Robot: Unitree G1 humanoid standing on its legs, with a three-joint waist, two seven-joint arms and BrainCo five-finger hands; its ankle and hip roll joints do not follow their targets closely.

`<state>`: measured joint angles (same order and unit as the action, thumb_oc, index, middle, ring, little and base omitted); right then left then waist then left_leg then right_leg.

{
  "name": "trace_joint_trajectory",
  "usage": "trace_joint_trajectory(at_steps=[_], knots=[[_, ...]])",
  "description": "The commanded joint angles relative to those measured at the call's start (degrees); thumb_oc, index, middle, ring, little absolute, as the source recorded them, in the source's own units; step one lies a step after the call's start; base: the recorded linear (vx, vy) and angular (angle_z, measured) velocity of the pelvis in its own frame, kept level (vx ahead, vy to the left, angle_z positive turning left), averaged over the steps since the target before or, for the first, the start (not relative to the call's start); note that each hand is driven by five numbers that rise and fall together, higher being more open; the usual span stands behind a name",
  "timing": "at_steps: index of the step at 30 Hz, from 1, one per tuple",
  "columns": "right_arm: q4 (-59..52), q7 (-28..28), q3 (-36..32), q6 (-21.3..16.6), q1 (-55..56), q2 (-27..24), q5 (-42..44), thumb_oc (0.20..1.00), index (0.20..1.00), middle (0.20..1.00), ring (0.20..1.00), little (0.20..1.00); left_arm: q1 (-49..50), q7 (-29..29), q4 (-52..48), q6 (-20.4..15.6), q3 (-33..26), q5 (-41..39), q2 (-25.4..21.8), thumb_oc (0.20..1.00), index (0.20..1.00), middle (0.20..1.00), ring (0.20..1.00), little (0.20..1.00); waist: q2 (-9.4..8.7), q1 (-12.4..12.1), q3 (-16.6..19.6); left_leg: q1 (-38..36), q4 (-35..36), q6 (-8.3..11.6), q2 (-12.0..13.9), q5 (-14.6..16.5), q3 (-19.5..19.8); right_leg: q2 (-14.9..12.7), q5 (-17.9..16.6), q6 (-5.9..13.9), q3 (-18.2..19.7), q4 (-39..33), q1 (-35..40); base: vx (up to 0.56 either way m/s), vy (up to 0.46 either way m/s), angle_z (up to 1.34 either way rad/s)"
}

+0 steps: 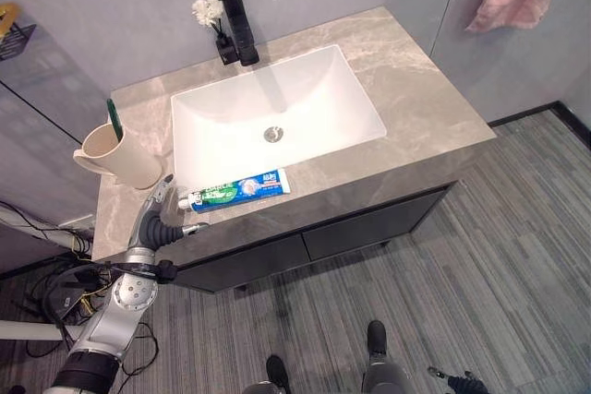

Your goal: Put brush and paste in cup on sink, flatten towel.

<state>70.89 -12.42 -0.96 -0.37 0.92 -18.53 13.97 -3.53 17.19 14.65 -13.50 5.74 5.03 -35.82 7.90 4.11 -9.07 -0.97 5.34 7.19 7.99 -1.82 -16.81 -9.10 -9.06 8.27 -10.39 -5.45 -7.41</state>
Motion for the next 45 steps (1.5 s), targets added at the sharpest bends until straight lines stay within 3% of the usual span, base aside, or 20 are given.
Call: trace_joint_trajectory(at_steps=[1, 16, 17, 18, 19, 21, 22, 23, 36, 45], knots=[[1.2, -0.3, 0.6, -1.5, -2.6, 1.9, 1.8, 1.0, 1.0, 1.0, 1.0, 1.0, -4.9, 0.4, 1.7, -1.1, -0.3, -0.4, -5.0, 1.0, 1.0, 1.0, 1.0, 1.0, -2.89, 1.5, -1.2, -0.2, -0.3, 2.59, 2.2, 4.1, 5.6, -4.7, 7.9, 5.83, -1.0, 0.5, 3.7, -0.01, -0.001, -0.03], [0.7, 0.0, 0.7, -1.9, -2.8, 1.7, 2.5, 1.0, 1.0, 1.0, 1.0, 1.0, -7.2, 0.2, 2.5, -1.0, -0.1, -0.9, -5.7, 1.0, 1.0, 1.0, 1.0, 1.0, -2.69, 2.0, -2.0, 1.8, -0.3, 2.85, 2.4, 3.3, 5.4, -4.4, 7.3, 5.89, -0.5, 0.5, 1.2, 0.0, -0.004, -0.04], [0.7, 0.1, 0.7, -1.8, -2.7, 1.6, 2.6, 1.0, 1.0, 1.0, 1.0, 1.0, -7.3, -0.2, 2.7, -0.9, 0.2, -1.2, -5.7, 0.47, 0.47, 0.47, 0.47, 0.47, -2.7, 2.0, -2.1, 1.9, -0.3, 2.87, 2.4, 3.2, 5.3, -4.4, 7.3, 5.9, -0.5, 0.5, 1.0, 0.0, 0.0, 0.0], [0.8, 0.2, 0.7, -1.8, -2.7, 1.6, 2.6, 1.0, 1.0, 1.0, 1.0, 1.0, -7.4, -0.5, 3.0, -0.8, 0.4, -1.5, -5.7, 0.376, 0.376, 0.376, 0.376, 0.376, -2.7, 2.0, -2.1, 1.9, -0.3, 2.86, 2.4, 3.2, 5.4, -4.4, 7.3, 5.88, -0.4, 0.5, 1.0, 0.0, 0.0, 0.0], [0.8, 0.3, 0.6, -1.8, -2.7, 1.5, 2.6, 1.0, 1.0, 1.0, 1.0, 1.0, -7.4, -0.8, 3.2, -0.6, 0.5, -1.8, -5.7, 0.382, 0.382, 0.382, 0.382, 0.382, -2.69, 2.0, -2.1, 2.0, -0.3, 2.87, 2.4, 3.2, 5.3, -4.3, 7.3, 5.87, -0.4, 0.5, 0.9, 0.0, 0.0, 0.0], [0.9, 0.4, 0.5, -1.7, -2.7, 1.3, 2.7, 1.0, 1.0, 1.0, 1.0, 1.0, -7.6, -1.4, 3.8, -0.3, 0.7, -2.4, -5.8, 0.495, 0.495, 0.495, 0.495, 0.495, -2.64, 2.0, -2.2, 2.1, -0.3, 2.89, 2.5, 3.1, 5.2, -4.3, 7.3, 5.87, -0.5, 0.5, 0.9, 0.0, 0.0, 0.0], [0.9, 0.4, 0.4, -1.7, -2.7, 1.3, 2.8, 1.0, 1.0, 1.0, 1.0, 1.0, -7.7, -1.7, 4.2, -0.2, 0.7, -2.7, -5.7, 0.263, 0.263, 0.263, 0.263, 0.263, -2.63, 2.1, -2.2, 2.1, -0.3, 2.88, 2.5, 3.1, 5.2, -4.3, 7.3, 5.85, -0.4, 0.5, 0.8, 0.0, 0.0, 0.0], [0.9, 0.5, 0.5, -1.7, -2.7, 1.2, 2.8, 1.0, 1.0, 1.0, 1.0, 1.0, -7.7, -2.0, 4.8, 0.0, 0.8, -3.3, -5.4, 0.2, 0.2, 0.2, 0.2, 0.2, -2.62, 2.1, -2.2, 2.1, -0.3, 2.86, 2.5, 3.1, 5.2, -4.3, 7.3, 5.84, -0.4, 0.5, 0.8, 0.0, 0.0, 0.0], [0.8, 1.8, 0.7, -1.0, -3.0, 0.1, 2.3, 1.0, 1.0, 1.0, 1.0, 1.0, -8.3, -9.2, 8.4, 0.9, 3.2, -11.8, -4.9, 0.2, 0.2, 0.2, 0.2, 0.2, -2.16, 2.5, -2.5, 2.0, -0.3, 3.0, 2.8, 3.0, 5.3, -4.1, 7.4, 5.77, -0.5, 0.5, 0.9, 0.0, 0.0, 0.0], [0.9, 2.0, 0.9, -0.9, -3.1, 0.2, 2.3, 1.0, 1.0, 1.0, 1.0, 1.0, -8.5, -9.7, 8.4, 0.9, 2.9, -13.3, -4.9, 0.2, 0.2, 0.2, 0.2, 0.2, -2.04, 2.4, -2.6, 1.8, -0.3, 3.06, 2.8, 3.1, 5.4, -4.0, 7.7, 5.68, -0.8, 0.5, 1.3, 0.0, 0.0, 0.0]])
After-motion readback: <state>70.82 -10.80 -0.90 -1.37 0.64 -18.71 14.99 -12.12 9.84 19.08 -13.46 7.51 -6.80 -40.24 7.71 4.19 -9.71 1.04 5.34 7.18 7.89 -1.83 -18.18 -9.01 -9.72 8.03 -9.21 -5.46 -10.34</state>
